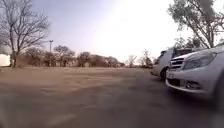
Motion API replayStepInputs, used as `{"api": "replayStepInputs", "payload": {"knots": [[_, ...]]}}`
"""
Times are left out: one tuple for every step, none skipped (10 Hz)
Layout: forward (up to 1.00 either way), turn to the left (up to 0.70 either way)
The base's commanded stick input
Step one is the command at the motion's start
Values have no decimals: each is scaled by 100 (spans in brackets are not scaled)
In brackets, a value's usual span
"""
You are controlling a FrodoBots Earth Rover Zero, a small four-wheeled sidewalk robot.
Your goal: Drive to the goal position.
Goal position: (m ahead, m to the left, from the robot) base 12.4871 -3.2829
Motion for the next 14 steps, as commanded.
{"api": "replayStepInputs", "payload": {"knots": [[70, 0], [70, 0], [70, 0], [70, 0], [70, 0], [70, 0], [70, 0], [70, 0], [70, 0], [70, 0], [70, 0], [70, 0], [70, 0], [70, 0]]}}
